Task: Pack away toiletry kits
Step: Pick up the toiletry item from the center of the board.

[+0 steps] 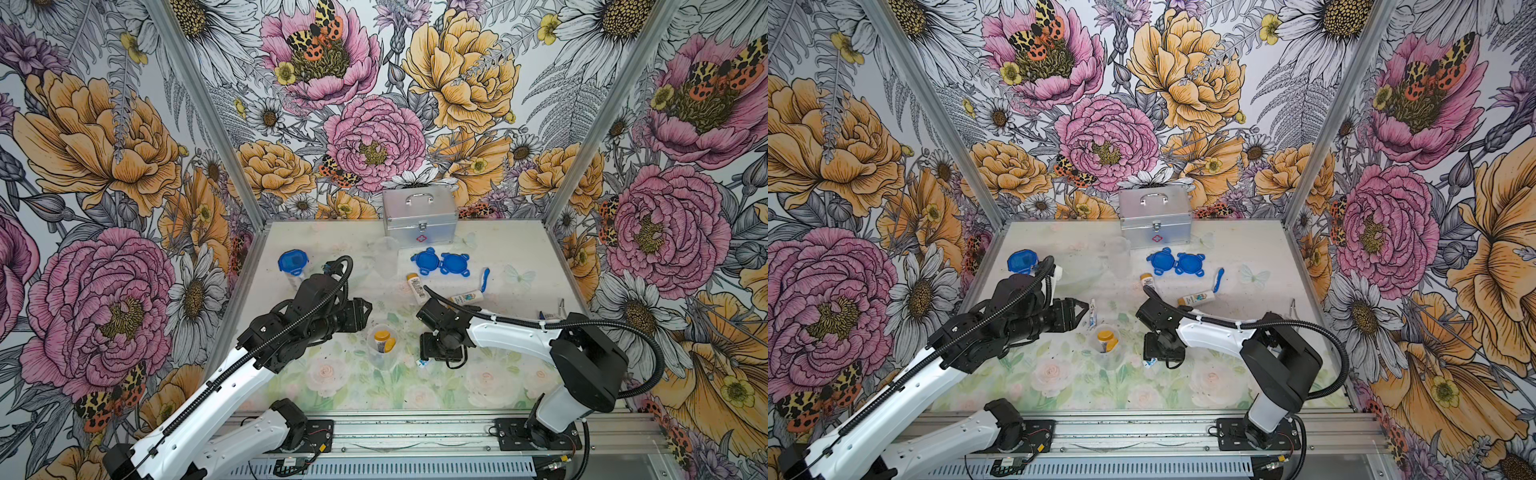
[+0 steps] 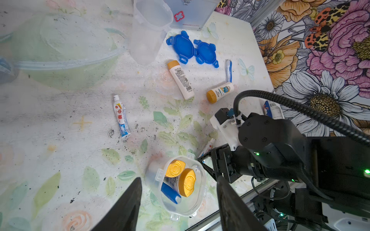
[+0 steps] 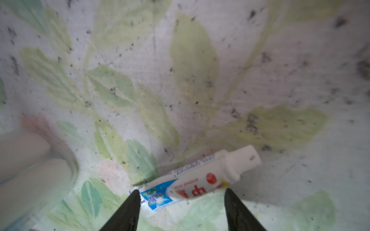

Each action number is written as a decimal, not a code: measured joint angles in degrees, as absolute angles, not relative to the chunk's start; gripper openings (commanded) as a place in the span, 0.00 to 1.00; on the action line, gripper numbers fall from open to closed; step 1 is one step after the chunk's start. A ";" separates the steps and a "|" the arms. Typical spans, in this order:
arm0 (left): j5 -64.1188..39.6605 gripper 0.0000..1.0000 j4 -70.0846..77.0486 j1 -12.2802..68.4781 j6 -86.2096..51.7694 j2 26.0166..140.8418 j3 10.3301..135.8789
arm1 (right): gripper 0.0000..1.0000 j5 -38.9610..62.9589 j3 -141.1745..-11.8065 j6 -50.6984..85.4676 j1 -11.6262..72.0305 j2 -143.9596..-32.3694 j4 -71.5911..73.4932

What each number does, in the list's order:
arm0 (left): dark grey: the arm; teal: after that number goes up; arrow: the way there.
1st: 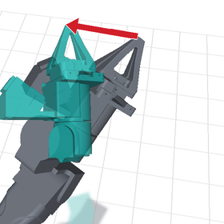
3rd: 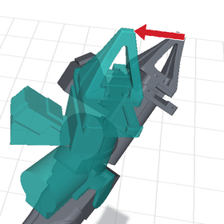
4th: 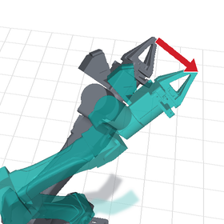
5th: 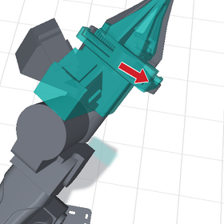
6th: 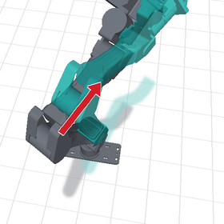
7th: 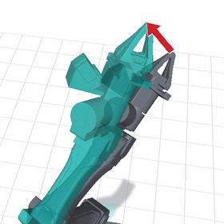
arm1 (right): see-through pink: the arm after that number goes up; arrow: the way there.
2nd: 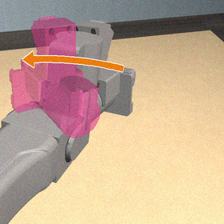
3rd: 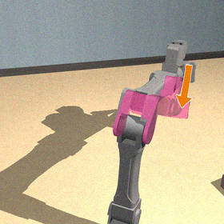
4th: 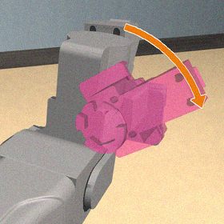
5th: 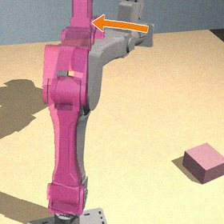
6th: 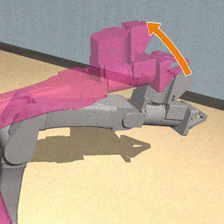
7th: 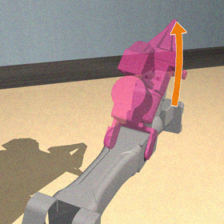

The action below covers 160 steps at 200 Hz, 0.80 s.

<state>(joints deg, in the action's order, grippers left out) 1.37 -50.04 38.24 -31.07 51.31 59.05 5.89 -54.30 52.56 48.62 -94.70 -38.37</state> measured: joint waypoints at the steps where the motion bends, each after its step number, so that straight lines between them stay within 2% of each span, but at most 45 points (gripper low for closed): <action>1: 1.34 0.60 -50.04 38.19 -31.07 51.29 59.02 | 0.60 5.85 -54.37 52.56 48.66 -94.78 -38.44; 112: -0.60 0.60 -50.24 36.18 -29.95 52.36 58.48 | 0.27 3.42 -54.57 50.96 49.60 -95.92 -38.17; 160: -1.23 0.61 -50.24 36.18 -29.95 52.38 58.48 | 0.18 2.81 -53.82 50.19 49.60 -95.42 -37.30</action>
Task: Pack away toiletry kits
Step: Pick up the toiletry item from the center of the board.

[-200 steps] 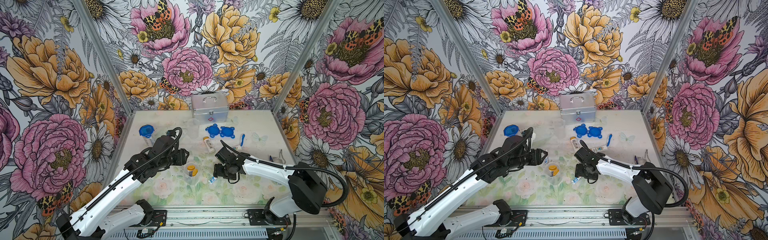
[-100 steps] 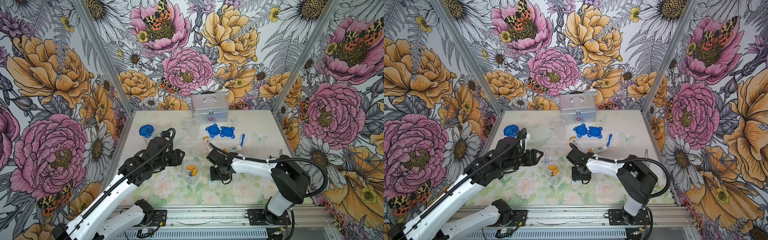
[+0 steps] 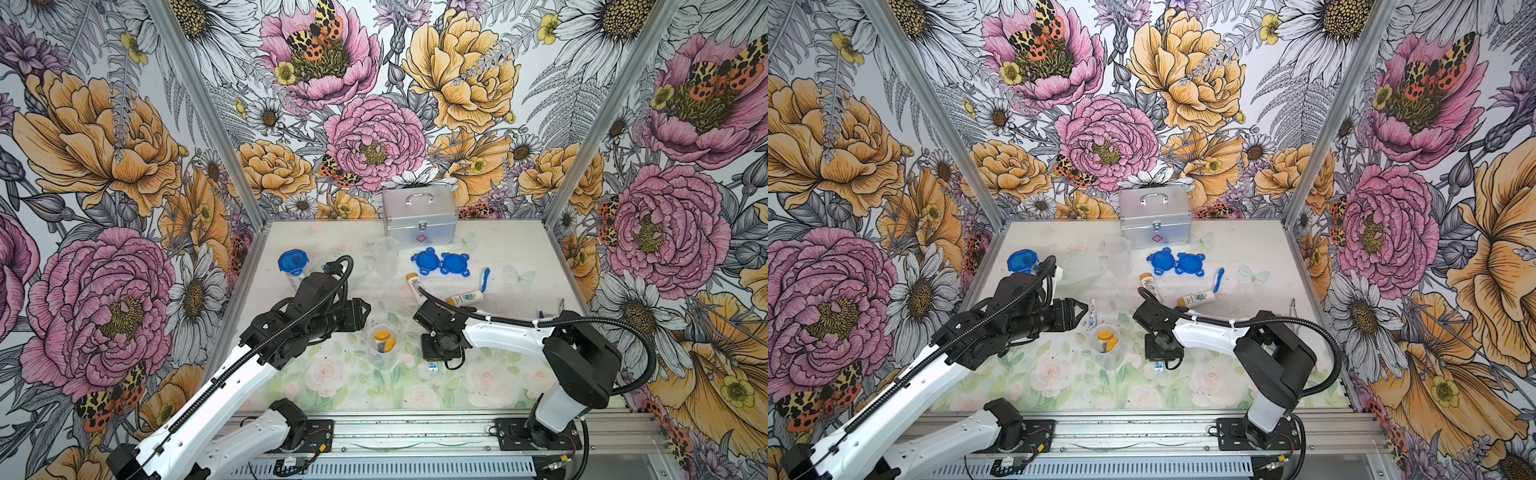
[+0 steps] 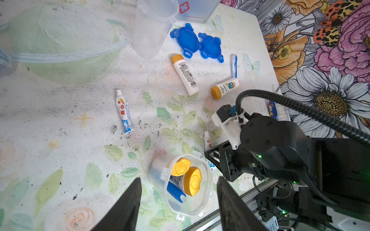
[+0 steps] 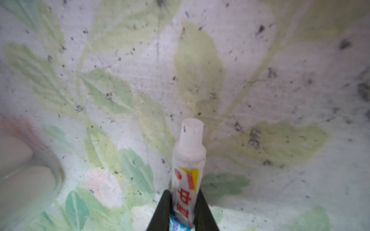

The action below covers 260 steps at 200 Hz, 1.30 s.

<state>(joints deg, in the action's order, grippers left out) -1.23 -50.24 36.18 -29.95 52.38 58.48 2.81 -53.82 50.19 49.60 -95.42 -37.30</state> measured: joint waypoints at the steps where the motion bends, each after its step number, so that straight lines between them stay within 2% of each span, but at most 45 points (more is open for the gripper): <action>1: -1.30 0.61 -50.24 36.18 -29.98 52.38 58.48 | 0.17 2.81 -53.78 50.09 49.60 -95.33 -37.23; 31: -4.08 0.68 -50.24 36.10 -30.06 53.30 58.50 | 0.12 0.64 -52.34 49.17 49.91 -93.43 -36.42; 58: -7.60 0.73 -50.24 36.07 -30.06 54.54 58.59 | 0.11 -2.46 -49.71 47.29 50.09 -89.06 -36.56; 108: -15.55 0.75 -49.89 35.97 -30.30 55.81 59.22 | 0.13 -5.63 -44.10 40.64 51.46 -68.07 -30.41; 131: -19.29 0.76 -48.99 35.97 -31.16 57.52 59.70 | 0.13 -4.71 -43.97 37.32 51.57 -62.46 -27.51; 218: -24.32 0.78 -42.02 39.68 -33.34 66.22 63.46 | 0.10 2.72 -49.23 32.23 54.28 -63.81 -22.26; 260: -24.08 0.69 -38.46 41.52 -35.22 68.62 63.66 | 0.10 4.45 -50.89 31.68 55.35 -65.10 -19.97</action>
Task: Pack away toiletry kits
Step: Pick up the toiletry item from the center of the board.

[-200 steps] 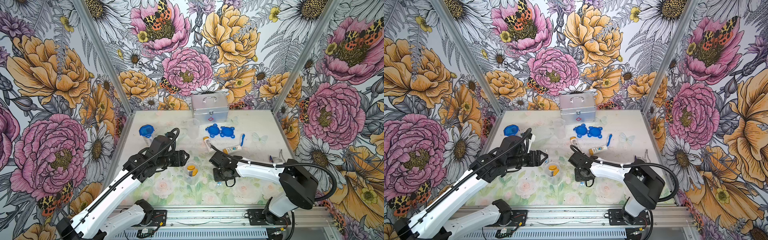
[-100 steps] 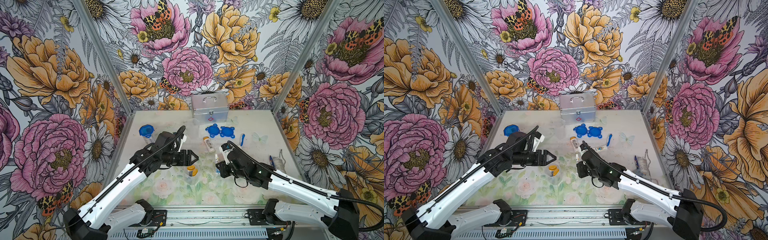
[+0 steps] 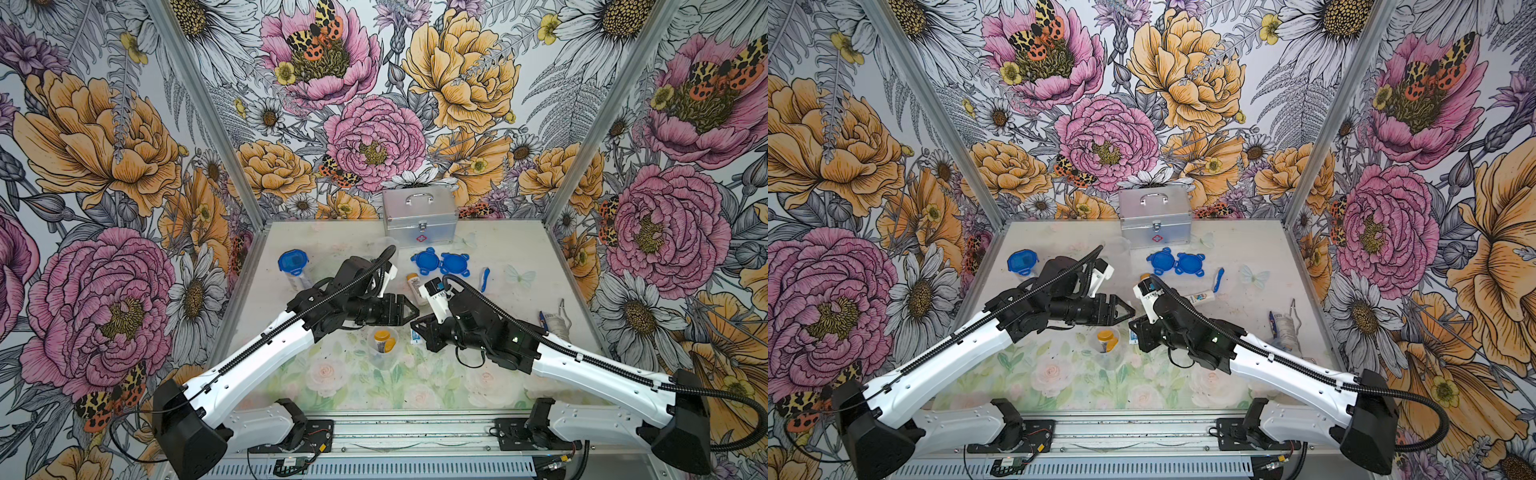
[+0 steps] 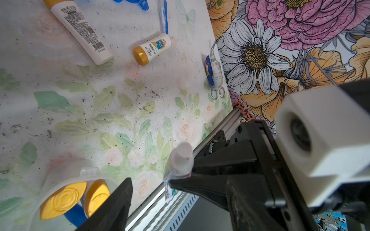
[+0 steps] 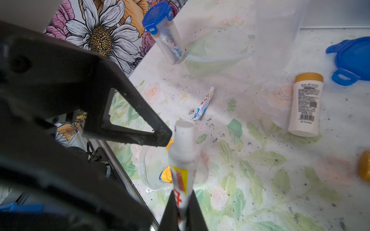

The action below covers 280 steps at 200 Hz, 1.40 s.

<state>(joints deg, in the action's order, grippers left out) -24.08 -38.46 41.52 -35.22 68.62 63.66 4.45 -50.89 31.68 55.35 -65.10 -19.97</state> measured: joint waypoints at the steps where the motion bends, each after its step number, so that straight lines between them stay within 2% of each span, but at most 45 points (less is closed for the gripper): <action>1: -24.05 0.68 -38.30 41.52 -35.38 68.64 63.66 | 0.10 4.47 -50.89 31.66 55.37 -65.12 -19.94; 35: -24.03 0.59 -35.68 41.52 -36.99 69.08 63.64 | 0.09 5.26 -50.92 31.51 55.86 -65.45 -19.53; 76: -24.05 0.53 -34.22 41.85 -37.60 70.00 63.22 | 0.09 5.89 -50.92 31.38 55.92 -66.06 -17.67; 159: -22.70 0.02 -34.17 41.87 -37.54 69.80 60.95 | 0.11 6.15 -51.20 31.31 55.96 -67.46 -17.08; 183: -22.26 0.00 -34.61 41.85 -37.52 68.53 60.40 | 0.31 6.17 -51.66 31.14 55.96 -68.14 -16.82; 188: -22.04 0.00 -34.96 41.89 -37.43 68.20 60.38 | 0.44 6.13 -51.72 30.70 55.96 -68.25 -16.78; 193: -21.52 0.00 -35.42 41.89 -37.08 67.64 60.38 | 0.52 6.11 -51.70 30.81 55.96 -68.29 -16.75; 218: -16.32 0.00 -39.18 42.26 -34.28 62.96 60.40 | 0.82 5.61 -51.70 32.42 55.96 -68.29 -16.64; 238: -10.87 0.00 -42.37 42.26 -31.77 58.92 60.40 | 0.90 4.51 -51.64 33.15 55.94 -68.07 -16.47; 280: -1.85 0.00 -45.41 43.62 -28.86 56.31 60.01 | 0.92 2.00 -49.80 35.07 54.70 -65.21 -16.45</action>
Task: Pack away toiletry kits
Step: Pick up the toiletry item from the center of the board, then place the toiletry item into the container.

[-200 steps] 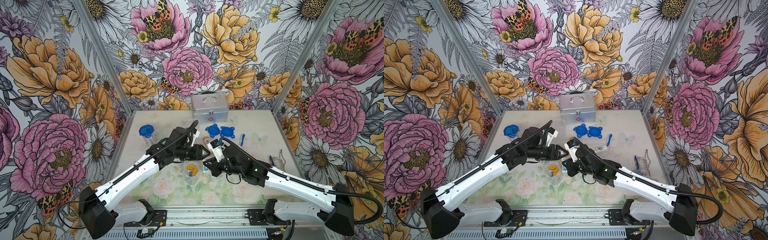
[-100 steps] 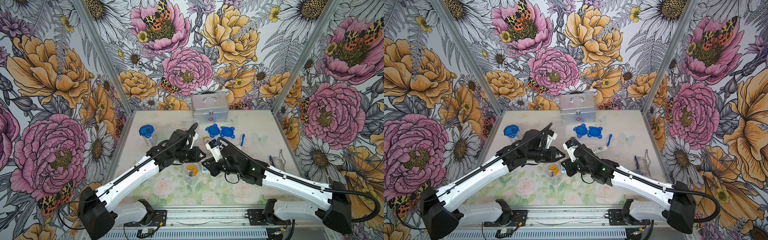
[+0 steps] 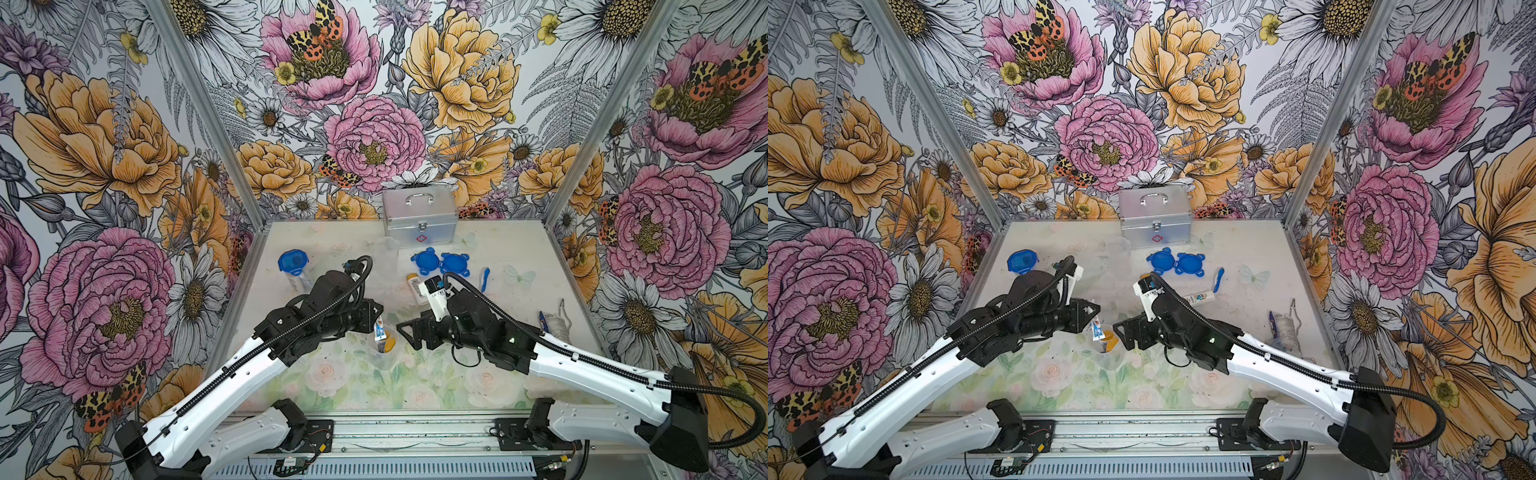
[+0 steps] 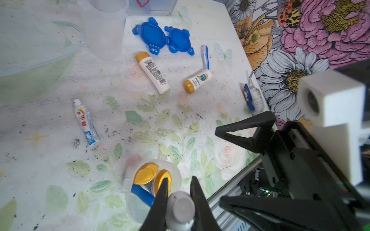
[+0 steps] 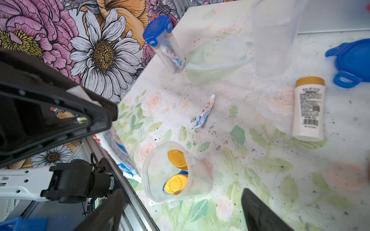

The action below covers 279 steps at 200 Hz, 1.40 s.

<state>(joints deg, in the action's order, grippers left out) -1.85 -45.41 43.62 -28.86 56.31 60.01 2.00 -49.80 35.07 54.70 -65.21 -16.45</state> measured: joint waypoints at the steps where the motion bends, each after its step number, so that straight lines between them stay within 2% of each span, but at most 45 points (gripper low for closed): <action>1: -1.74 0.00 -45.43 43.68 -28.86 56.36 59.99 | 0.92 1.87 -49.74 35.07 54.63 -65.12 -16.45; 47: 3.97 0.00 -45.58 47.77 -26.70 59.86 59.59 | 0.99 -1.19 -47.59 37.01 52.62 -61.76 -17.61; 84: 7.33 0.00 -45.54 49.74 -25.80 61.56 58.30 | 1.00 -3.46 -46.22 39.33 50.24 -58.72 -20.40; 210: 15.42 0.00 -43.38 55.11 -23.35 64.38 54.13 | 0.99 -4.93 -45.84 41.12 47.53 -58.65 -24.01; 229: 15.62 0.09 -43.00 55.40 -23.35 64.38 53.54 | 0.99 -4.93 -45.84 41.12 47.24 -58.65 -24.08; 259: 15.66 0.37 -42.78 55.77 -22.87 64.36 53.30 | 1.00 -4.93 -45.84 41.12 46.96 -58.65 -24.53; 279: 15.64 0.43 -42.54 56.03 -22.92 64.23 53.04 | 0.99 -4.93 -45.84 41.10 46.46 -58.65 -24.69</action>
